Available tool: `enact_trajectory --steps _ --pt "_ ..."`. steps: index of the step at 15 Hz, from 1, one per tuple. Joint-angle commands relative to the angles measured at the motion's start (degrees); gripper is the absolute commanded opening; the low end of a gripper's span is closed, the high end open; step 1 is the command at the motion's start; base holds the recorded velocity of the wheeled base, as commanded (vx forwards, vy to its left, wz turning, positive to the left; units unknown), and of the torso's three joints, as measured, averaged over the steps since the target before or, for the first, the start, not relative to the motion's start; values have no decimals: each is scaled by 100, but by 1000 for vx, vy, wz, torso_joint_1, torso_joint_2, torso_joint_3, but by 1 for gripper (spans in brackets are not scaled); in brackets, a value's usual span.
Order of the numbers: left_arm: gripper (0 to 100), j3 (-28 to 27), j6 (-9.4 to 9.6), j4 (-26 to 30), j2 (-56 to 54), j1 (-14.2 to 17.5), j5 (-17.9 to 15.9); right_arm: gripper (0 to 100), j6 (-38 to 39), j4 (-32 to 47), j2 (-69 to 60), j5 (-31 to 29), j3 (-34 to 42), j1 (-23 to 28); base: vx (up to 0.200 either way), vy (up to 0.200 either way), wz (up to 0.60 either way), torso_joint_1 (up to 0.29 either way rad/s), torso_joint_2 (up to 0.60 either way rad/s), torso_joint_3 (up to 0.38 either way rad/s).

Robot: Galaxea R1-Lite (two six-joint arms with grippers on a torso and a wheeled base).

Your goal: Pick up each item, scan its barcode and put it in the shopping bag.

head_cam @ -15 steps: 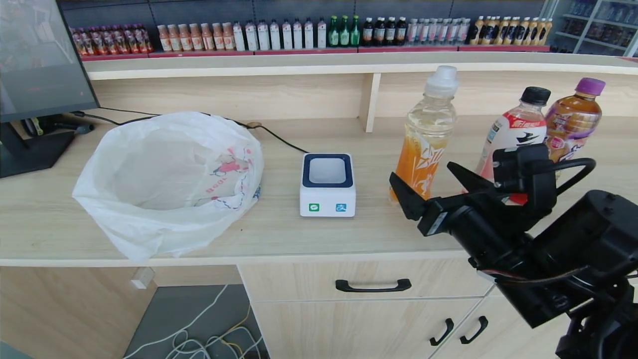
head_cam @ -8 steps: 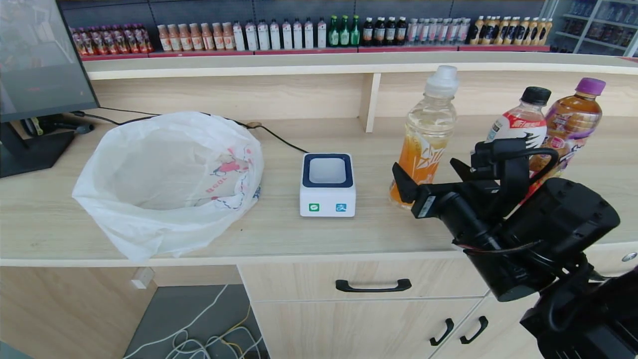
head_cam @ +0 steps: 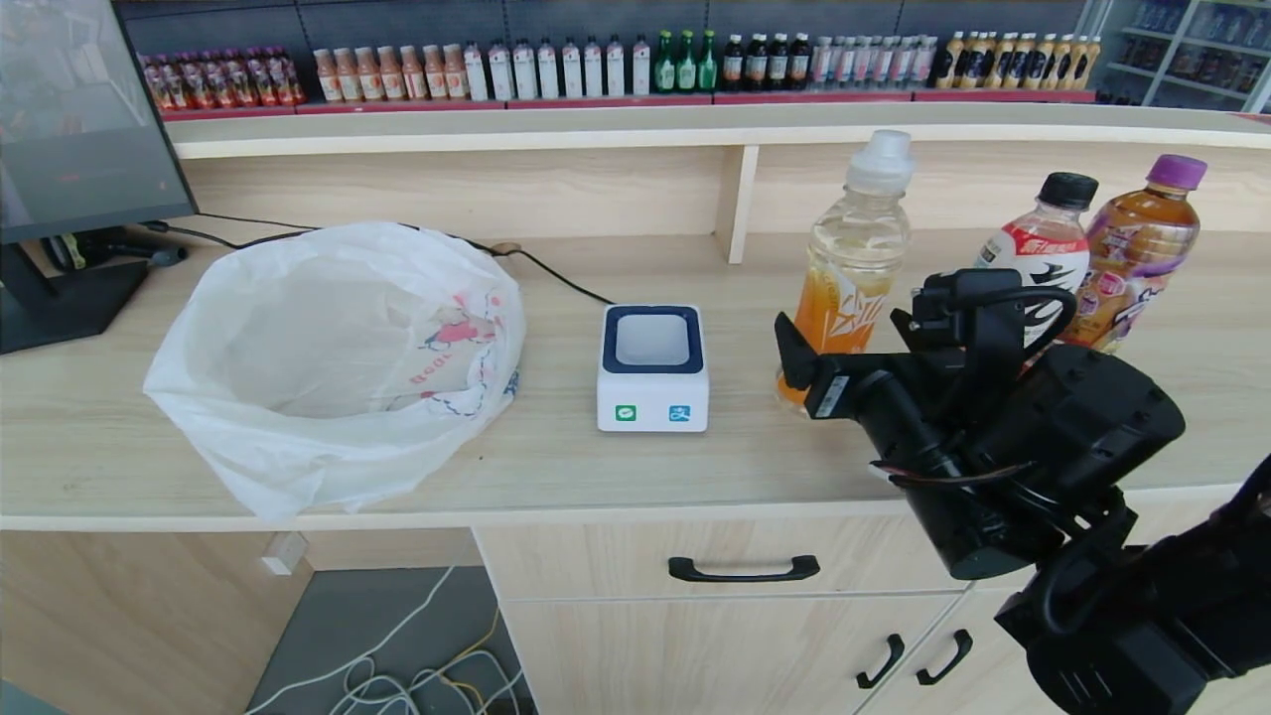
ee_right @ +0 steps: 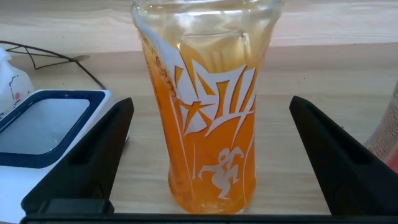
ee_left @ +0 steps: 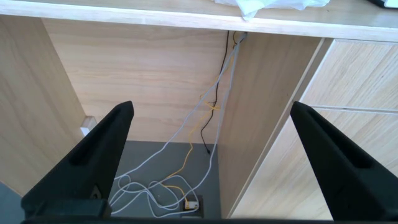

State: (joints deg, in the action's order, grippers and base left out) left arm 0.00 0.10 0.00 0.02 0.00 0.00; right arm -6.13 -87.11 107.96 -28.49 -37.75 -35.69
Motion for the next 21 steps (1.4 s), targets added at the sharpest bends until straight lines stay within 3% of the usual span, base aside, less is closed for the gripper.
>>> enact_trajectory --steps 1,16,17,21 --pt "100 0 -1 0 -2 0 0 100 -2 1 138 1 -180 63 0 0 0 0 0 0" --pt "100 0 -1 0 -2 0 0 100 24 10 595 80 -1094 309 0 0 0 0 0 0" --pt "100 0 -1 0 -2 0 0 0 24 10 586 80 -1094 309 0 0 0 0 0 0" --pt "100 0 -1 0 -2 0 0 0 33 10 507 98 -1094 309 0 0 0 0 0 0"
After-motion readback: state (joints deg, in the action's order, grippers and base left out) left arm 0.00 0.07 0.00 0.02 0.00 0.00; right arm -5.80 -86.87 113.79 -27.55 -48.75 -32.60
